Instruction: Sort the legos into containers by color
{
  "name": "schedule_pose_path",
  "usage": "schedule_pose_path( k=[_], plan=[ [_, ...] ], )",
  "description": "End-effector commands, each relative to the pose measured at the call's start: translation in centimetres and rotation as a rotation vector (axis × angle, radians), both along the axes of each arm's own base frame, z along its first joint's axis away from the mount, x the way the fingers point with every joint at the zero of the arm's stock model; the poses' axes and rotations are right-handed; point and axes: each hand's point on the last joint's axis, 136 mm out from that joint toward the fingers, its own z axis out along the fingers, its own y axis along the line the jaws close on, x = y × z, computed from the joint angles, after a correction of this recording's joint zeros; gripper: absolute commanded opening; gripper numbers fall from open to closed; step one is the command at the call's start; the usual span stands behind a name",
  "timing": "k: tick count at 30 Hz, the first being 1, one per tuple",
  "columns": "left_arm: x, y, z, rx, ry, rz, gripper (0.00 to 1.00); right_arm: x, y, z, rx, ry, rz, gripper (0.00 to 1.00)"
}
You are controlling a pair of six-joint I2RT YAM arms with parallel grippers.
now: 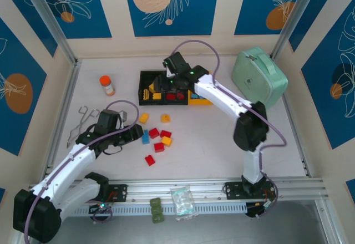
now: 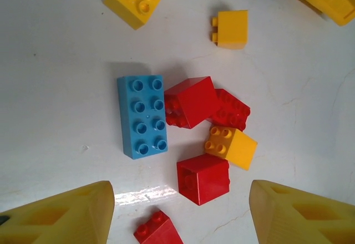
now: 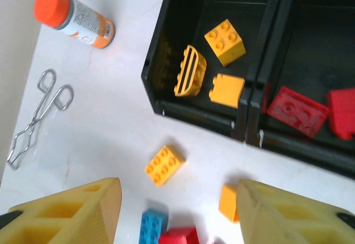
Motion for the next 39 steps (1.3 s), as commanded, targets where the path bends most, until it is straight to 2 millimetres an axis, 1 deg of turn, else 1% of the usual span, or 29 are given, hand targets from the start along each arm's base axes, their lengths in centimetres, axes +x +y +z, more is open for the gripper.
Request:
schedule_pose_path(
  k=[1,5,8,11,15,19,22,25,27,30,33,36,39],
  plan=[
    [0.4,0.2,-0.1,0.022,0.013,-0.009,0.65,-2.4,-1.1,-0.7,0.027,-0.004,0.026,0.57],
    [1.6,0.1,-0.6,0.047,0.024,0.004,0.65,-6.5,-3.6,-2.2,0.047,0.037,0.027,0.58],
    [2.9,-0.2,-0.8,0.069,0.019,-0.002,0.66,-9.0,-5.0,-3.2,0.036,0.055,0.032,0.59],
    [4.5,-0.3,-1.1,0.133,0.004,-0.036,0.67,-10.8,-6.3,-4.1,0.019,0.062,0.030,0.59],
    [6.6,-0.5,-1.6,0.226,-0.022,-0.102,0.68,-13.2,-7.3,-4.8,0.042,0.056,0.069,0.59],
    [8.5,-0.4,-2.4,0.322,-0.047,-0.162,0.68,-15.8,-7.2,-5.1,0.120,0.072,0.149,0.62],
    [9.8,-0.5,-2.7,0.373,-0.070,-0.194,0.70,-17.3,-7.7,-5.9,0.135,0.086,0.161,0.62],
    [10.9,-0.4,-3.2,0.412,-0.084,-0.197,0.71,-18.3,-8.6,-6.8,0.130,0.104,0.141,0.62],
    [11.6,-0.8,-3.7,0.409,-0.089,-0.204,0.72,-18.6,-9.1,-7.2,0.132,0.110,0.120,0.62],
    [12.4,-1.5,-4.8,0.423,-0.081,-0.222,0.73,-18.9,-9.6,-7.8,0.131,0.121,0.098,0.62],
    [13.2,-1.8,-6.1,0.472,-0.059,-0.236,0.72,-19.2,-9.9,-8.0,0.134,0.129,0.089,0.61],
    [13.8,-2.0,-7.2,0.497,-0.048,-0.236,0.68,-19.3,-10.2,-8.0,0.133,0.130,0.079,0.61],
    [14.0,-2.1,-8.0,0.527,-0.038,-0.247,0.59,-19.5,-10.3,-8.3,0.136,0.134,0.070,0.61]
  ],
)
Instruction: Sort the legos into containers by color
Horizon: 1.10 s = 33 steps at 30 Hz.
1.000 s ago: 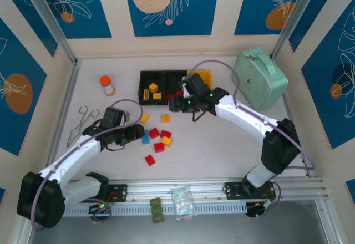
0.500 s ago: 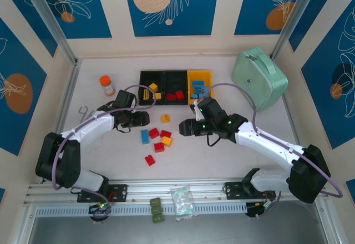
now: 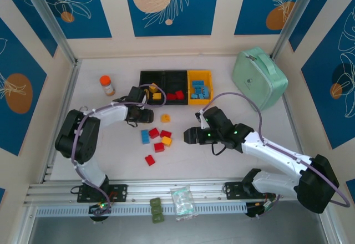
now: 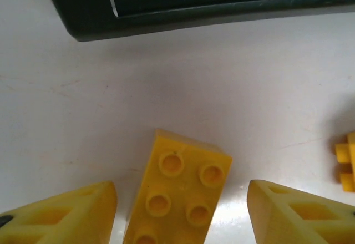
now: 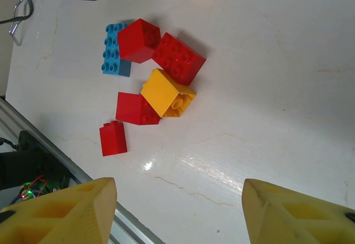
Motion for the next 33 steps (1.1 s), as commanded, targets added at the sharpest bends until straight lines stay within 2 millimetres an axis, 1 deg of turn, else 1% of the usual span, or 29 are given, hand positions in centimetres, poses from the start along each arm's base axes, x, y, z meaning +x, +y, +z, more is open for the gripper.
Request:
schedule_pose_path(
  k=[1,5,9,13,16,18,21,23,26,29,33],
  plan=[
    [1.1,-0.2,0.1,0.049,-0.028,-0.016,0.54,-0.5,-0.1,-0.2,0.015,0.013,-0.012,0.61],
    [0.5,-0.6,0.0,0.069,-0.023,-0.037,0.39,-0.5,-0.2,-0.5,0.015,0.018,-0.021,0.61],
    [-0.3,-0.3,0.8,0.085,-0.033,-0.037,0.30,-0.2,-0.1,-0.4,0.019,0.014,-0.022,0.61],
    [-1.3,0.2,2.2,0.062,-0.050,-0.016,0.26,-0.1,0.3,-0.2,0.023,0.011,-0.015,0.61],
    [-1.7,0.0,3.8,0.019,-0.079,-0.004,0.26,0.1,0.4,-0.1,0.028,0.009,-0.014,0.61],
    [-1.6,-0.1,5.0,-0.003,-0.098,0.002,0.26,0.1,0.7,-0.1,0.031,0.012,-0.011,0.61],
    [-0.8,-0.5,6.6,-0.026,-0.105,0.003,0.26,0.2,1.1,-0.1,0.032,0.017,-0.002,0.61],
    [0.3,-1.0,7.6,-0.038,-0.108,0.003,0.26,0.2,1.3,-0.2,0.029,0.019,0.001,0.61],
    [2.1,-1.7,8.5,-0.046,-0.116,0.005,0.26,0.1,1.6,-0.1,0.031,0.014,0.005,0.61],
    [4.1,-2.3,9.1,-0.048,-0.120,0.011,0.26,-0.1,1.7,-0.2,0.027,0.015,0.003,0.61],
    [6.4,-2.6,8.8,-0.019,-0.102,0.020,0.27,-0.5,1.6,-0.5,0.024,0.021,-0.004,0.61]
  ],
)
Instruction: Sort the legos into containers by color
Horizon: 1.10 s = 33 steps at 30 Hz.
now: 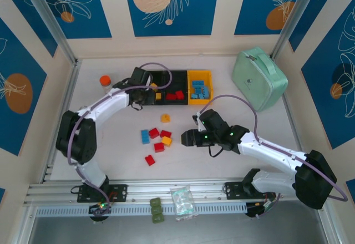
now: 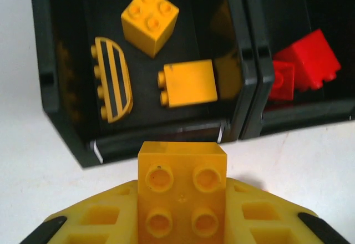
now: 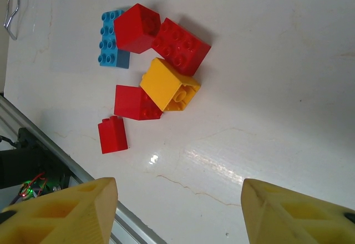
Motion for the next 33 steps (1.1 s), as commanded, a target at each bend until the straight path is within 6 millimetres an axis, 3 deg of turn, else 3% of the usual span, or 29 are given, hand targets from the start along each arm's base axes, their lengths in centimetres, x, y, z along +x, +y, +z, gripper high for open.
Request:
schedule_pose_path(
  k=[1,11,17,25,33],
  plan=[
    [1.0,0.5,-1.0,0.040,0.060,0.016,0.27,0.1,0.3,0.8,0.023,-0.014,-0.015,0.61],
    [4.7,0.8,-2.8,0.118,0.089,0.037,0.30,-0.1,-0.4,0.7,0.017,-0.024,-0.041,0.61],
    [5.2,0.8,-1.9,0.125,0.075,0.041,0.50,-0.2,-0.5,0.4,0.012,-0.019,-0.048,0.61],
    [3.5,1.0,1.5,0.072,0.019,0.038,0.55,0.4,-0.1,0.3,-0.002,-0.020,-0.051,0.62],
    [-1.4,0.6,3.5,-0.074,0.013,-0.001,0.56,1.6,0.5,0.5,-0.037,-0.038,-0.056,0.63]
  ],
)
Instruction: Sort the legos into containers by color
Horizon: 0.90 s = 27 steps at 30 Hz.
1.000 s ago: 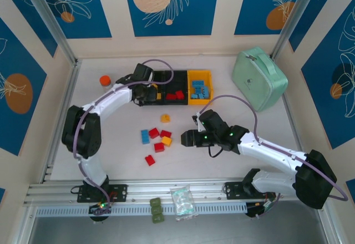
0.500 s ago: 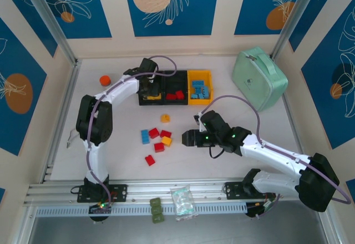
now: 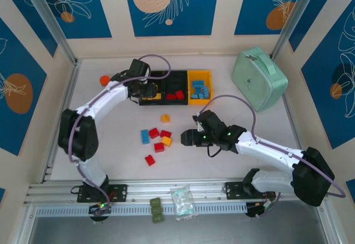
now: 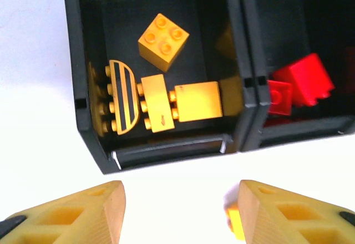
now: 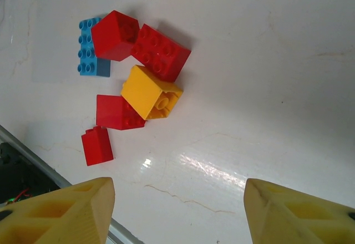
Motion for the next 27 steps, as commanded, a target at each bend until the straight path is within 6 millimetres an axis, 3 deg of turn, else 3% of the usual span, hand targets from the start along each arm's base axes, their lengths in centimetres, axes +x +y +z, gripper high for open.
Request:
schedule_pose_path(
  k=[1,9,15,22,27],
  plan=[
    [-2.2,-0.3,0.5,-0.082,0.016,-0.018,0.56,1.0,0.8,1.4,0.004,-0.041,-0.001,0.63],
    [-6.8,-1.4,-0.7,-0.229,0.087,-0.046,0.58,1.2,1.1,1.6,0.015,-0.051,-0.001,0.64],
    [-9.3,-3.7,-3.3,-0.294,0.160,-0.058,0.62,0.9,0.2,1.5,-0.003,-0.060,-0.015,0.71],
    [-9.7,-7.0,-5.9,-0.276,0.213,-0.096,0.68,0.2,-1.3,1.2,-0.013,-0.062,-0.052,0.73],
    [-8.9,-7.9,-7.6,-0.201,0.238,-0.090,0.71,-0.4,-2.4,1.0,-0.007,-0.063,-0.074,0.73]
  ],
)
